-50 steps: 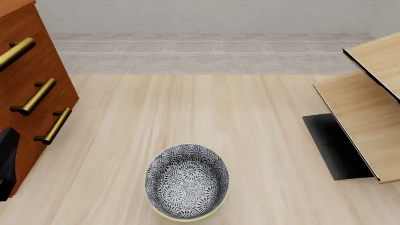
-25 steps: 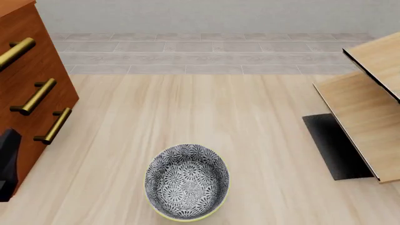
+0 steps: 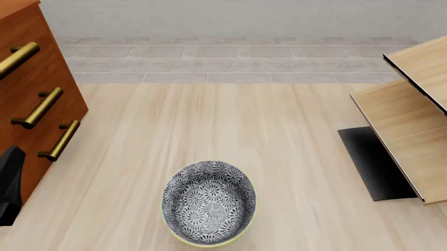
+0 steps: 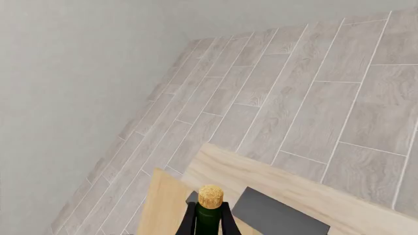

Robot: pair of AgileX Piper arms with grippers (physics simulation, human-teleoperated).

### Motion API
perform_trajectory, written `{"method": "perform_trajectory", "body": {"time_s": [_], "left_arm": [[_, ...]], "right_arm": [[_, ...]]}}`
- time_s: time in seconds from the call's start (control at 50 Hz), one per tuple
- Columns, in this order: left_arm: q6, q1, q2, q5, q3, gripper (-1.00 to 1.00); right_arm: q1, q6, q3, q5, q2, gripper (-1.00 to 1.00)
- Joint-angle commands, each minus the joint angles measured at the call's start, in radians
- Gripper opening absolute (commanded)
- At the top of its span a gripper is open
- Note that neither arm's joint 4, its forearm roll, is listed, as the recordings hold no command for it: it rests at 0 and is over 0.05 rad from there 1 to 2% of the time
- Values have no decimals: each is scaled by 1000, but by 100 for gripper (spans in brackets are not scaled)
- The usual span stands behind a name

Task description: Put the wine bottle on the wine rack.

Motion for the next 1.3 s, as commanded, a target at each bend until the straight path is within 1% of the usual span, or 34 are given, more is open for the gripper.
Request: {"method": "perform_trajectory", "body": {"time_s": [0.02, 0.48, 0.64, 1.3], "left_arm": [[2, 5, 0, -4, 9, 100], [7, 11, 0, 7, 3, 100], [8, 14, 0, -4, 19, 100], [12, 24, 0, -6, 29, 100]], "right_arm": [[6, 10, 74, -22, 60, -100], [5, -2, 102, -75, 113, -100], [4, -6, 109, -88, 127, -100], [-6, -15, 142, -159, 199, -100]]}}
